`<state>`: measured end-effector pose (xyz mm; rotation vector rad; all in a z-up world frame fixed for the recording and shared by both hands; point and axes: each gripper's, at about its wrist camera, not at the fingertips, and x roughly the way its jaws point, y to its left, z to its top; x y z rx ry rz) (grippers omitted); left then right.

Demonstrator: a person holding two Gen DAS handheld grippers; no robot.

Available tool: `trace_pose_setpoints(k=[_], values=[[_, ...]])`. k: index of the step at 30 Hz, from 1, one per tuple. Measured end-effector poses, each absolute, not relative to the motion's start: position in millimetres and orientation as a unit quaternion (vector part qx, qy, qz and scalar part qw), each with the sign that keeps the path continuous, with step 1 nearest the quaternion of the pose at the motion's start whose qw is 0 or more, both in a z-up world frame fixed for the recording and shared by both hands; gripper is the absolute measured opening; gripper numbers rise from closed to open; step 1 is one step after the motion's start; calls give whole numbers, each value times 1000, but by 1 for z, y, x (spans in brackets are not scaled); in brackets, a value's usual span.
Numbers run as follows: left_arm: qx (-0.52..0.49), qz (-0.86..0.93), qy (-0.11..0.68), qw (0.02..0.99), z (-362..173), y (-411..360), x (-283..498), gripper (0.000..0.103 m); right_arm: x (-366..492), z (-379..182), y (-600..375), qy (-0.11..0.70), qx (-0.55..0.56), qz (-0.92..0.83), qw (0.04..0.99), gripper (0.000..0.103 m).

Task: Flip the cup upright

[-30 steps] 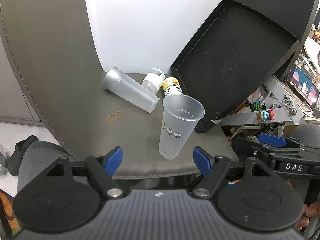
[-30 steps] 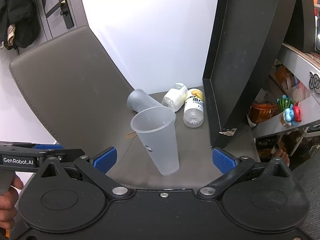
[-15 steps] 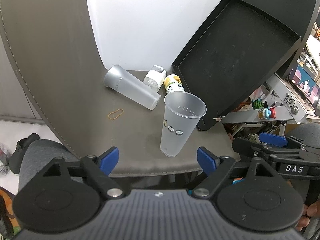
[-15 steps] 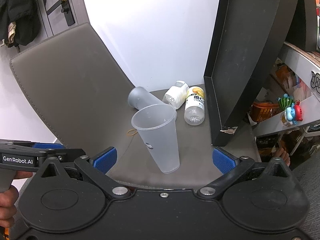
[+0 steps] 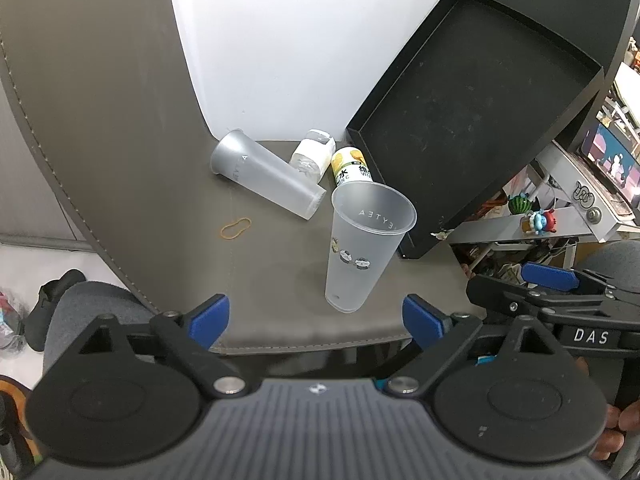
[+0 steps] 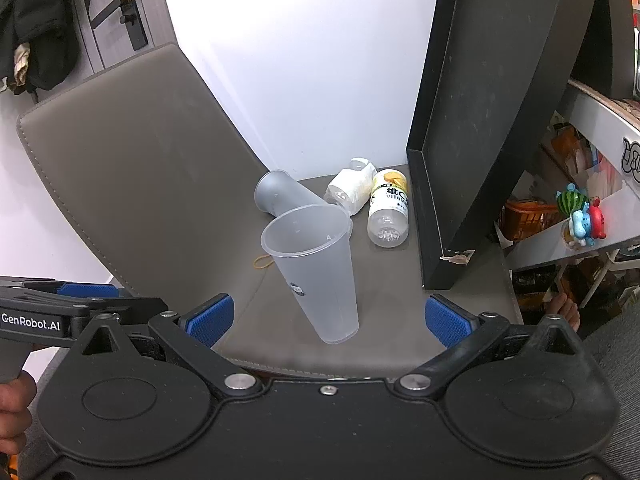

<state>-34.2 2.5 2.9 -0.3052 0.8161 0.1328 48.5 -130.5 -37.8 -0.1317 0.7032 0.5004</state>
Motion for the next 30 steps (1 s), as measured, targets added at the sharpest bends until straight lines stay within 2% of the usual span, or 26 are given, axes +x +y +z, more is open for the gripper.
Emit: trace_pose_setpoints(k=[30], values=[[-147,82,404,899,2,7,-34,96,49,-41,-128,346,-65,241,904,103]])
